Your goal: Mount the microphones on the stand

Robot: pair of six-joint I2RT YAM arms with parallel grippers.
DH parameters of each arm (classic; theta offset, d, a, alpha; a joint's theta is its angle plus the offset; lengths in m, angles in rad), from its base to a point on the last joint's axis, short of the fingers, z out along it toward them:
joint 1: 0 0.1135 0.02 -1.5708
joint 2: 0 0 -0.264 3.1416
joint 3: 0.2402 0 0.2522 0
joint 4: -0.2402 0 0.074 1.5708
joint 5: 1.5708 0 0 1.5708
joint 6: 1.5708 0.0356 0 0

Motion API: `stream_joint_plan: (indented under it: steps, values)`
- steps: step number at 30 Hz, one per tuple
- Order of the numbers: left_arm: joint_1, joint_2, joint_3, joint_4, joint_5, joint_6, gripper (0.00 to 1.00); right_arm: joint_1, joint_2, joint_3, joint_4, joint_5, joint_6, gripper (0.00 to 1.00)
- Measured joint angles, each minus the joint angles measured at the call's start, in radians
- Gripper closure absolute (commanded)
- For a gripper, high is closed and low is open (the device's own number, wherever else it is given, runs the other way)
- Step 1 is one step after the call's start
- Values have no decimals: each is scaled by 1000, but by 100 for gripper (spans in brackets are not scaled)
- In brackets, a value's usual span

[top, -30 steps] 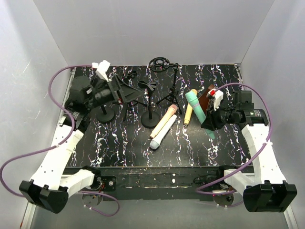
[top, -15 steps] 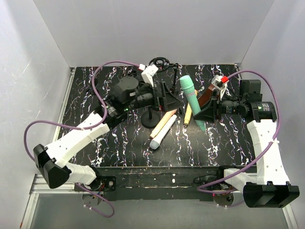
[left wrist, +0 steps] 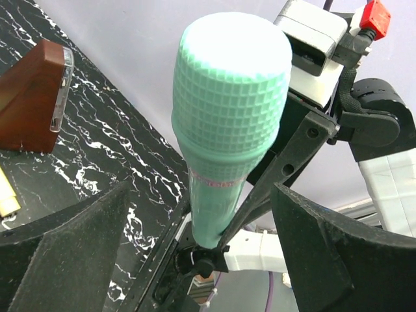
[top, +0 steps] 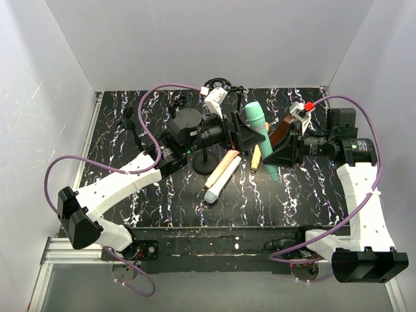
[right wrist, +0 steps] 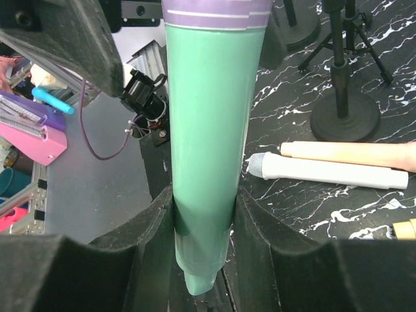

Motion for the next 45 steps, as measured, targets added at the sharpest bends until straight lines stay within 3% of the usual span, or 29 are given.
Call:
stream_joint_plan:
  steps: [12,16,20,21,23,26,30,32,38,45]
  values:
    - [-21,69,2,79,-34,3,33,0,-3,-34,8,-42,8,97]
    - [-26,89,16,104,-31,6,56,-2,-3,-40,13,-44,16,97]
    - [-34,96,24,125,-26,5,97,-2,-2,-47,17,-39,21,96]
    - [-36,97,26,127,-27,2,100,-2,-3,-47,23,-38,18,95]
    - [-37,97,27,128,-28,6,100,-2,-3,-47,26,-42,19,92]
    - [-37,97,27,127,-28,14,100,-2,-3,-47,26,-42,18,74]
    - [-37,93,27,124,-29,29,100,-2,-3,-47,26,-43,15,28]
    - [-37,86,27,108,-37,53,100,-2,-6,-47,23,-50,23,17]
    - [-31,18,45,-54,-56,154,100,-2,-42,-43,0,-49,-5,13]
    - [-31,-140,202,-369,-122,342,100,-22,-91,-47,-42,-36,-85,13]
